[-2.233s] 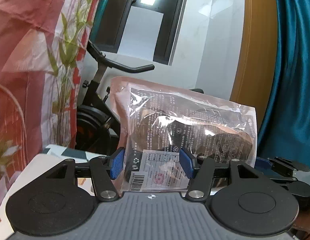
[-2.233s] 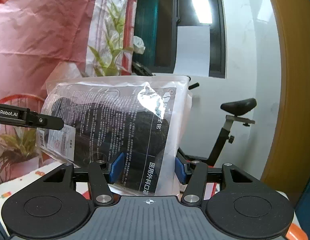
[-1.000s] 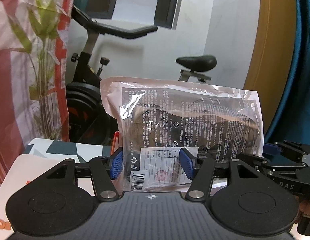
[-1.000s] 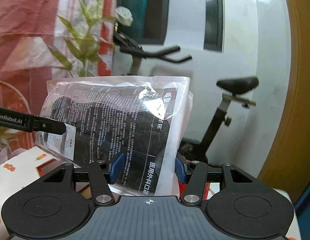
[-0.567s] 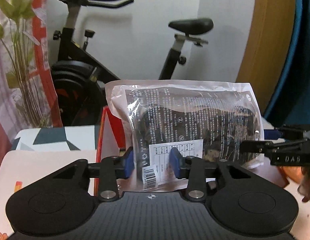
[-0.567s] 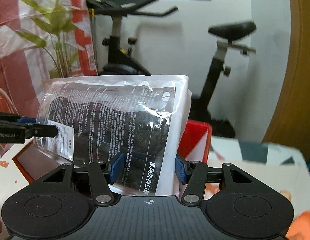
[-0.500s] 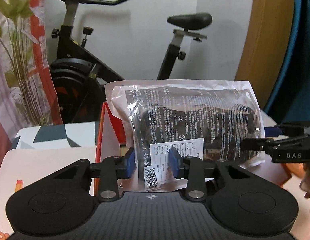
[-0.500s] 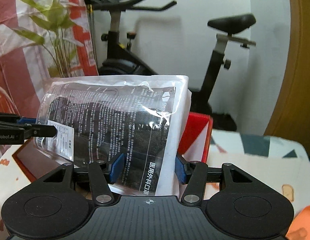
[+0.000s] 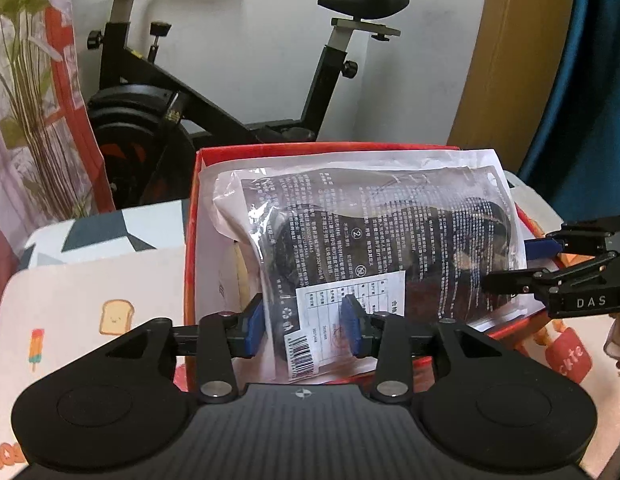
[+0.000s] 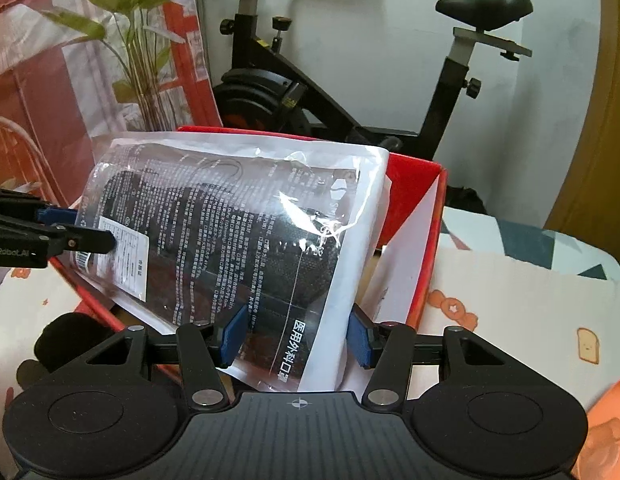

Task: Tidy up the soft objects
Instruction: 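Lower both bags into the red box and open both grippers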

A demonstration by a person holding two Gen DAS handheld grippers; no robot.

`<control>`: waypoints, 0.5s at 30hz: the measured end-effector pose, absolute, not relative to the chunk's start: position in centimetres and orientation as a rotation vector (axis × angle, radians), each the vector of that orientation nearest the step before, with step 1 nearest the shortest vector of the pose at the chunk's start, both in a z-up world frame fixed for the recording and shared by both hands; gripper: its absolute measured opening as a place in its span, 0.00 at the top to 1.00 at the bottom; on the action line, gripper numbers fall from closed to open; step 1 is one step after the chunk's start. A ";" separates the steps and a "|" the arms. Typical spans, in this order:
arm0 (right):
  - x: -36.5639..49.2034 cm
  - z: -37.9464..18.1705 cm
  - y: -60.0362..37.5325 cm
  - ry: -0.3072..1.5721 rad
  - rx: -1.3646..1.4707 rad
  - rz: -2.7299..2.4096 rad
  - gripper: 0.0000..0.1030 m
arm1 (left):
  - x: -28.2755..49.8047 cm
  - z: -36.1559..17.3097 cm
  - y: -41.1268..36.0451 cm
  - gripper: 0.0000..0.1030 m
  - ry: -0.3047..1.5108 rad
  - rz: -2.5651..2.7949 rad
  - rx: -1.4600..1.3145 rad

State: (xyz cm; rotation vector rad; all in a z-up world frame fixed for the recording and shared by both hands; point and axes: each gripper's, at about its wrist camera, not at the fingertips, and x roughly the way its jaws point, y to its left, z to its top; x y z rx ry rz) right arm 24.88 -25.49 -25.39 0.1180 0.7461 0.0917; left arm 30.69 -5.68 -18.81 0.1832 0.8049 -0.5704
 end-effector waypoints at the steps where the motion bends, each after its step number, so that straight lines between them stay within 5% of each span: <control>1: 24.8 -25.3 -25.5 0.747 0.119 0.091 0.50 | 30.7 -18.8 -5.6 0.54 0.807 -0.574 0.173; 6: 24.6 -25.0 -25.8 0.744 0.126 0.079 0.44 | 30.7 -18.5 -5.7 0.44 0.798 -0.569 0.160; 15: 24.6 -24.6 -26.4 0.725 0.119 0.056 0.39 | 30.8 -18.3 -5.8 0.44 0.763 -0.560 0.121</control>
